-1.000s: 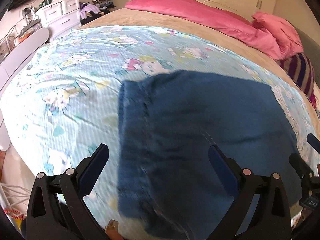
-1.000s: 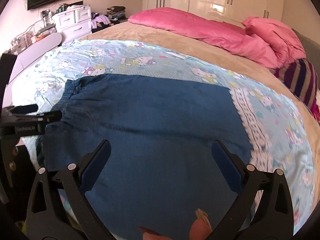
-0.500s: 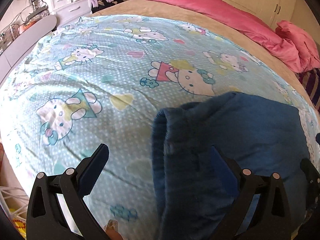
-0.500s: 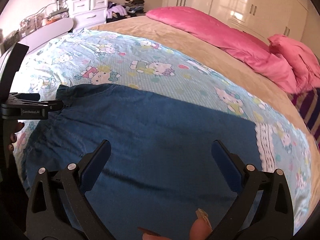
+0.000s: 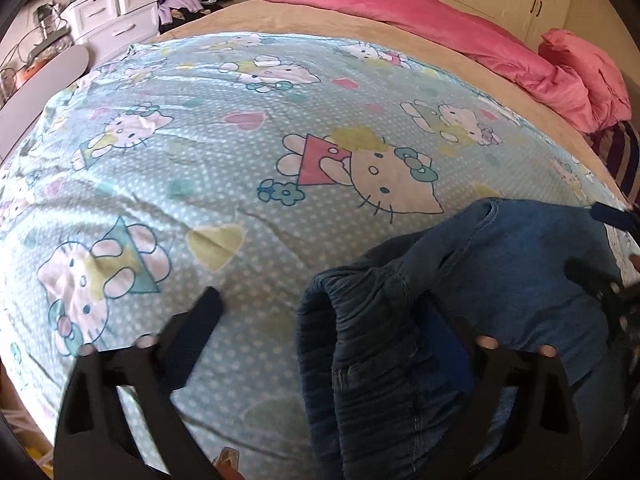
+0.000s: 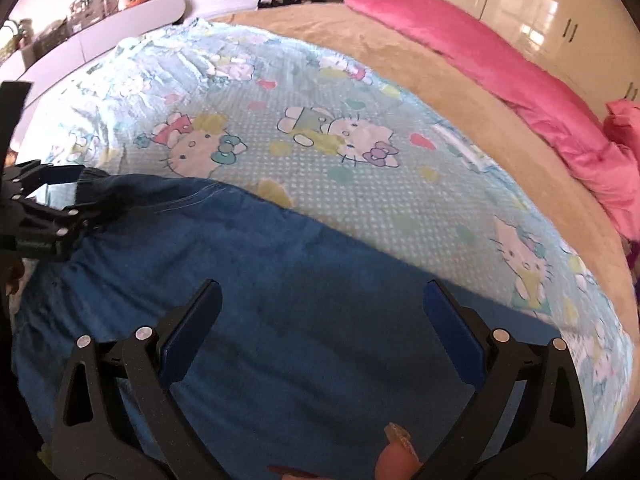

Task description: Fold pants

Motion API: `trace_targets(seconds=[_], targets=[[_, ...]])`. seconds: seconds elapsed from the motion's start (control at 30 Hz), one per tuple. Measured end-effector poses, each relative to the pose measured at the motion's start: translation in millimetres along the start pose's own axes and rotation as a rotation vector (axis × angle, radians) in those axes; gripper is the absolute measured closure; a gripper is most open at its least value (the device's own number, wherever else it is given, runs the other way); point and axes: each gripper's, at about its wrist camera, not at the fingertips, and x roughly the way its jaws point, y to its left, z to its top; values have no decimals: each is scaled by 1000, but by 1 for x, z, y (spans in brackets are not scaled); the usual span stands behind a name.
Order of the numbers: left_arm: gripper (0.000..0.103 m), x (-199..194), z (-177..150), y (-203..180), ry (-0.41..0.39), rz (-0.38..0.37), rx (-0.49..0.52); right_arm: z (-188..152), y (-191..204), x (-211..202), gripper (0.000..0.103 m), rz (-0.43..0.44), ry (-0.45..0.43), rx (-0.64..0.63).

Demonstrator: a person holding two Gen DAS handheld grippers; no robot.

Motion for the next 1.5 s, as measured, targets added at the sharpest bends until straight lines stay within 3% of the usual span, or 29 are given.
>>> trace_targets(seconds=[0.07,0.1,0.13,0.23,0.57,0.6,0.63,0.67,0.73,0.8,1.0,1.2,1.5], targets=[[40,0,-1,-3,-13,-31,22,6,-2,11,8,10,13,-10],[59,-2,-1,-5,-19,-48,33,8,-2,16,8,10,20,-19],[65,-3,-2,-7,-22,-85,43,11,-2,21,8,13,25,-28],[74,-15,-6,-12,-60,-83,65,18,0,34,8,41,43,-65],[76,-60,-19,-20,-144,-181,87,27,19,43,9,69,40,-190],[76,-64,-20,-21,-151,-184,93,26,21,41,22,91,31,-198],[77,-67,-22,-23,-154,-188,98,24,25,37,44,125,22,-212],[77,-68,-23,-24,-156,-191,102,20,29,32,50,144,10,-229],[77,-73,-26,-24,-159,-195,105,15,36,23,80,152,-5,-247],[77,-76,-30,-23,-162,-195,106,8,39,10,93,150,-31,-243],[77,-93,-42,-18,-176,-206,109,-21,30,-46,97,179,-137,-145],[77,-118,-68,-26,-192,-221,175,-66,41,-106,97,196,-198,-114],[77,-145,-124,-26,-169,-204,247,-139,90,-157,97,318,-186,-140]])
